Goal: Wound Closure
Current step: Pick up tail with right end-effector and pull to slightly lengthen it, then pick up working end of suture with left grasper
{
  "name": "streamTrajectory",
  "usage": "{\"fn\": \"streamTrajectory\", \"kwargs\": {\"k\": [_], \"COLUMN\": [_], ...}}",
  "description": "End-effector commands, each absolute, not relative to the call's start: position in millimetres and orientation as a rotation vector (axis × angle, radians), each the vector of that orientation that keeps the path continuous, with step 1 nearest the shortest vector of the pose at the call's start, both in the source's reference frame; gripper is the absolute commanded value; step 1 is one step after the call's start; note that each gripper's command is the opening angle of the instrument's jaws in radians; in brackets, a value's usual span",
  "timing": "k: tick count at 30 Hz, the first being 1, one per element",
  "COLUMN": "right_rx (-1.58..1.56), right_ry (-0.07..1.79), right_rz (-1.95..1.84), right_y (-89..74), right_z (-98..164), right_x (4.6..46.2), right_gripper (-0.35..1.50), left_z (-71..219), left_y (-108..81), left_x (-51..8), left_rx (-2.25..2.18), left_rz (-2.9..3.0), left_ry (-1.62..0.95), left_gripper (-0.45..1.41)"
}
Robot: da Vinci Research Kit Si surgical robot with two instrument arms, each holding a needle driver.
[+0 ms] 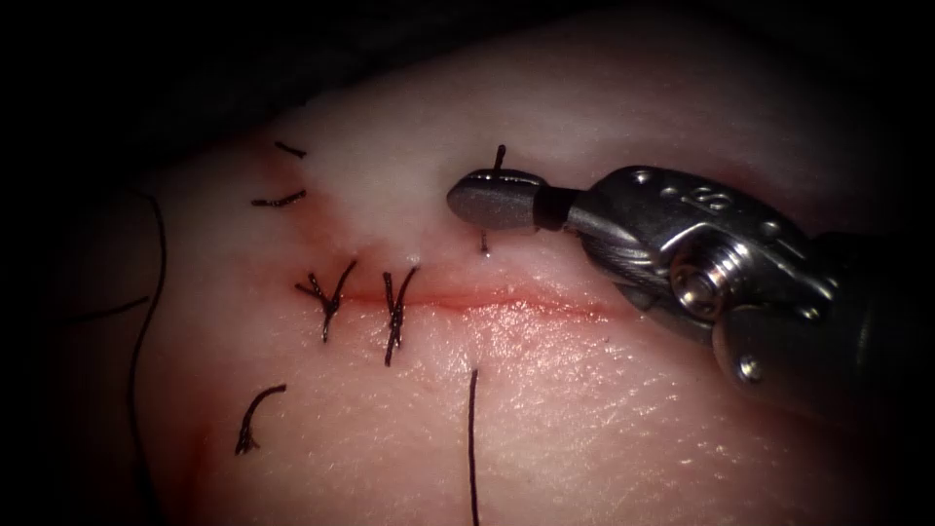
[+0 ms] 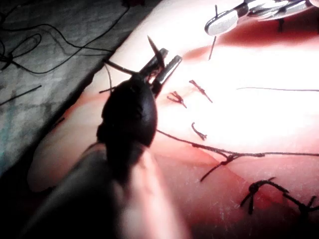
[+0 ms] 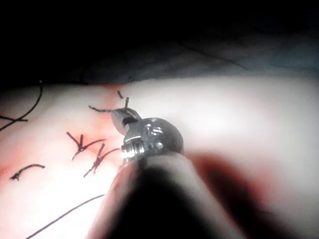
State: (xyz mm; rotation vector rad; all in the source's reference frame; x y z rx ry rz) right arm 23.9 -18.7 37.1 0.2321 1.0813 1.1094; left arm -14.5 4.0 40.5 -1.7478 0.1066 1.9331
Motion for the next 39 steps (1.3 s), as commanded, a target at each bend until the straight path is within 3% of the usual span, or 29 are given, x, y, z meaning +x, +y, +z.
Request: {"fn": "streamTrajectory", "kwargs": {"k": [1, 15, 16, 17, 18, 20, 21, 22, 23, 24, 25, 26, 30, 31, 38, 39], "right_rx": [0.224, 0.196, 0.199, 0.199, 0.222, 0.225, 0.219, 0.219, 0.219, 0.220, 0.220, 0.223, 0.229, 0.233, 0.247, 0.235], "right_ry": [1.088, 1.120, 1.128, 1.128, 1.141, 1.157, 1.172, 1.175, 1.175, 1.178, 1.178, 1.179, 1.181, 1.182, 1.192, 1.189], "right_rz": [1.104, 1.064, 1.059, 1.059, 1.086, 1.106, 1.112, 1.112, 1.112, 1.111, 1.111, 1.107, 1.100, 1.097, 1.051, 0.995], "right_y": [-17.9, -16.4, -16.6, -16.6, -16.8, -16.8, -16.7, -16.6, -16.6, -16.6, -16.6, -16.7, -16.8, -16.9, -16.9, -16.3], "right_z": [37.1, 36.7, 36.7, 36.7, 36.6, 36.5, 36.4, 36.3, 36.3, 36.3, 36.3, 36.3, 36.5, 36.4, 34.9, 33.1], "right_x": [25.1, 25.0, 25.0, 25.0, 24.8, 24.5, 24.2, 24.1, 24.1, 23.7, 23.7, 23.4, 22.5, 22.2, 19.3, 17.8], "right_gripper": [-0.35, -0.35, -0.11, -0.11, 0.56, 1.11, 1.23, 1.25, 1.25, 1.25, 1.25, 1.15, 1.03, 0.94, 0.88, 0.91], "left_z": [40.8, 43.8, 43.9, 43.9, 44.3, 44.9, 45.3, 45.3, 45.3, 45.1, 45.1, 44.6, 41.7, 40.8, 36.1, 34.5], "left_y": [4.8, 3.8, 3.5, 3.5, 2.9, 1.7, 0.9, 0.5, 0.5, -0.1, -0.1, -0.6, -2.1, -2.2, -3.1, -3.6], "left_x": [-15.0, -16.3, -16.4, -16.4, -16.6, -16.5, -16.1, -15.9, -15.9, -15.2, -15.2, -14.3, -10.2, -8.5, -5.2, -7.1], "left_rx": [-1.750, -1.713, -1.694, -1.694, -1.650, -1.600, -1.559, -1.528, -1.528, -1.443, -1.443, -1.400, -1.351, -1.333, -1.301, -1.399], "left_rz": [1.934, 1.967, 1.968, 1.968, 1.956, 1.950, 1.958, 1.964, 1.964, 1.997, 1.997, 2.040, 2.135, 2.160, 2.315, 2.334], "left_ry": [0.110, 0.012, 0.008, 0.008, -0.010, -0.032, -0.049, -0.050, -0.050, -0.038, -0.038, -0.057, -0.141, -0.162, -0.062, -0.026], "left_gripper": [-0.45, -0.45, -0.45, -0.45, -0.21, 0.07, 0.32, 0.56, 0.56, 0.88, 0.88, 1.13, 1.36, 1.36, 1.11, 0.84]}}
